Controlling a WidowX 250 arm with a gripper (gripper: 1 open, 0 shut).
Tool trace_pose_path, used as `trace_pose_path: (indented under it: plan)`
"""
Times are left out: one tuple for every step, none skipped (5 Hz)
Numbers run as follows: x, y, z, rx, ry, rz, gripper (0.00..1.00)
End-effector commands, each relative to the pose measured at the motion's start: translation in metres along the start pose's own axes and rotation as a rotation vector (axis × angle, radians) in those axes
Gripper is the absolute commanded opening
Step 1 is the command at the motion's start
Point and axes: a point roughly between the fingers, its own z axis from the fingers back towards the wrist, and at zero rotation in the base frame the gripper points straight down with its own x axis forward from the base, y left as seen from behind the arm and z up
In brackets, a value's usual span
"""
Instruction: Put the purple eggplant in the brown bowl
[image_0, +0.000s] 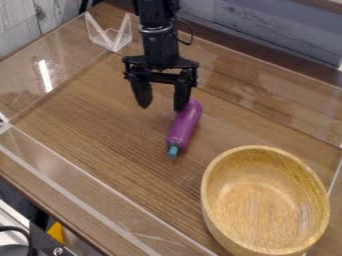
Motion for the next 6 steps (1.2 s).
trace_pose_path:
  plan:
    - [-0.003, -0.011, 0.017, -0.012, -0.074, -0.031, 1.00]
    - [-0.006, -0.019, 0.014, -0.021, -0.084, -0.049, 1.00]
    - [-0.009, -0.026, 0.012, -0.024, -0.093, -0.076, 1.00]
    - [-0.011, -0.031, 0.010, -0.024, -0.101, -0.099, 1.00]
    - [-0.016, -0.041, 0.011, -0.029, -0.100, -0.132, 1.00]
    - [-0.019, -0.050, 0.009, -0.034, -0.101, -0.157, 1.00]
